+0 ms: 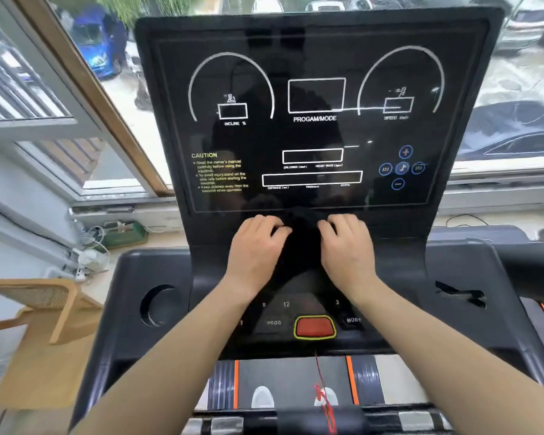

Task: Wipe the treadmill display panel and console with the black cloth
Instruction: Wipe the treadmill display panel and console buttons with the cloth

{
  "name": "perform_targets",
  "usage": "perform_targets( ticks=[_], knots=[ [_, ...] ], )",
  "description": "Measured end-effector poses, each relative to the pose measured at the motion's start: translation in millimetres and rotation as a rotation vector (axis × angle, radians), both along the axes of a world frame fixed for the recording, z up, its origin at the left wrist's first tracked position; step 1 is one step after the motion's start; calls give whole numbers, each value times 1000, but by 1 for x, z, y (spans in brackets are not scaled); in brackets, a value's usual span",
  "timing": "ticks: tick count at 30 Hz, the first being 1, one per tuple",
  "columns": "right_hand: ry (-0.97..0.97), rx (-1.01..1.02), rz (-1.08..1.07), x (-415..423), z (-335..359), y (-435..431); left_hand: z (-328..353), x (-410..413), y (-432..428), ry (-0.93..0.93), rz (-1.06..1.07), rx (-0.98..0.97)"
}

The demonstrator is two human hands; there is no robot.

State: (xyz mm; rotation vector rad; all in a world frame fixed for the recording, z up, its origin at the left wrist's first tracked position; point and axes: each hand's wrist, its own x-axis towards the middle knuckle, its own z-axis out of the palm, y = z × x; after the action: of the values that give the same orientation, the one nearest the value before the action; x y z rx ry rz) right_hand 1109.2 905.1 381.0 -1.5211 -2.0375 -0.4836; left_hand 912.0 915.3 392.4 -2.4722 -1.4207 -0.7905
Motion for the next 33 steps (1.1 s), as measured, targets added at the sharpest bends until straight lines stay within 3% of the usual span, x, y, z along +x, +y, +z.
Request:
perform_targets(
  ticks=[7,11,18,25,30,33],
  knots=[
    [-8,-65,193,-134,15,5,9,-89,-9,21,188,-17],
    [-78,-58,245,-149,18,9,12,-105,-22,1,222,-6],
    [-95,94,177,-28,4,12,5,-26,-1,-55,54,-5],
    [-114,45,0,98,3,2,-1,97,13,-16,-143,-19],
    [188,43,-300,163,10,-24,6,181,6,-149,-328,64],
    [263,-101,-316,166,-3,-38,-2,217,-6,-55,-325,31]
  ],
)
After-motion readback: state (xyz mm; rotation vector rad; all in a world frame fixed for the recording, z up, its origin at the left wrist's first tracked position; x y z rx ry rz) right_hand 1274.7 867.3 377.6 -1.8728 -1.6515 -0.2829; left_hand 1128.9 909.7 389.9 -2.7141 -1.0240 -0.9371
